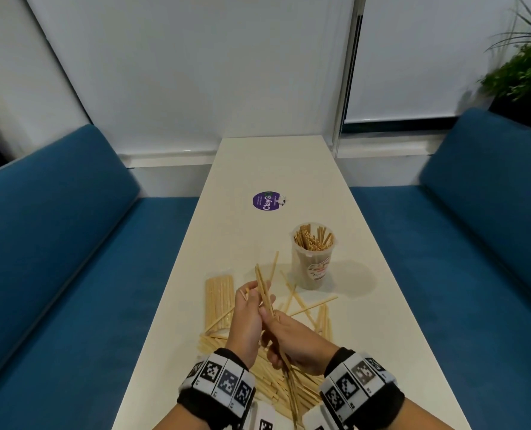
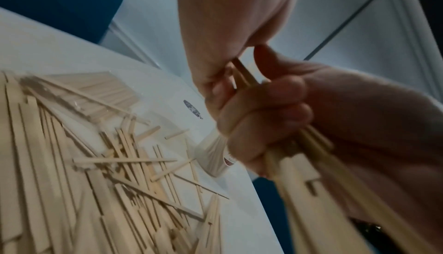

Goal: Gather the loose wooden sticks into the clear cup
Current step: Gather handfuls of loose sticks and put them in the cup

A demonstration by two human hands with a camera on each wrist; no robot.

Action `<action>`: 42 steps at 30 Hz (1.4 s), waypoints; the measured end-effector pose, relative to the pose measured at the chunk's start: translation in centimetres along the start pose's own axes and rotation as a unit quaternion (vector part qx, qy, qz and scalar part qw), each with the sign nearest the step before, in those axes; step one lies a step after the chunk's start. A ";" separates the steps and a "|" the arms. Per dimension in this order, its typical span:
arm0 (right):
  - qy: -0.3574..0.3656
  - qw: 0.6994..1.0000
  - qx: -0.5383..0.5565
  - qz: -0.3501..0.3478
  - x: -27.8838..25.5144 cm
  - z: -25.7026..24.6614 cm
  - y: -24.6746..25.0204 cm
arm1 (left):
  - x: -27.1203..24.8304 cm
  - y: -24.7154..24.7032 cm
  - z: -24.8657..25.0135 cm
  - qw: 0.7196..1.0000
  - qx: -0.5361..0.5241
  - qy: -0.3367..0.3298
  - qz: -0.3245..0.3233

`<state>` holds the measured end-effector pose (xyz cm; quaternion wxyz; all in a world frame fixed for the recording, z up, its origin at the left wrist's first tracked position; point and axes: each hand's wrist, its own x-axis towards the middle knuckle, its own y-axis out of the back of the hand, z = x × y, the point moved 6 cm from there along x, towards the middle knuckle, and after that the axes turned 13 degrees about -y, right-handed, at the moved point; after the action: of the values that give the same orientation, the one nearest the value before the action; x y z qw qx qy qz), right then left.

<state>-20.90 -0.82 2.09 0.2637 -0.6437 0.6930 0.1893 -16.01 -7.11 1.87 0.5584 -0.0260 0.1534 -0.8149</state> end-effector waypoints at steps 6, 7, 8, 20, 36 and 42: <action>-0.041 0.994 0.060 -0.076 -0.1 0.5 0.5 | -0.9 -0.6 0.0 0.993 -0.044 0.064 -0.084; -0.044 0.994 0.057 -0.076 -0.1 0.6 0.6 | -0.9 -0.6 -0.1 0.993 -0.026 0.067 -0.094; -0.045 0.995 0.054 -0.076 -0.2 0.5 0.6 | -0.9 -0.5 0.0 0.993 0.007 0.059 -0.101; -0.041 0.998 0.013 -0.047 -0.3 0.5 1.3 | -2.4 -1.6 0.7 0.960 0.143 -0.029 -0.238; -0.004 0.982 0.168 -0.084 -1.1 -0.7 2.5 | -2.2 -0.1 2.5 0.999 0.034 -0.031 -0.028; 0.005 0.982 0.166 -0.088 -1.3 -0.8 2.7 | -2.4 -0.5 2.5 0.999 0.013 -0.048 -0.020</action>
<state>-23.59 0.02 3.34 0.3795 -0.6505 0.6564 0.0444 -14.96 -5.27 4.71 0.5486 -0.0606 0.1153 -0.8259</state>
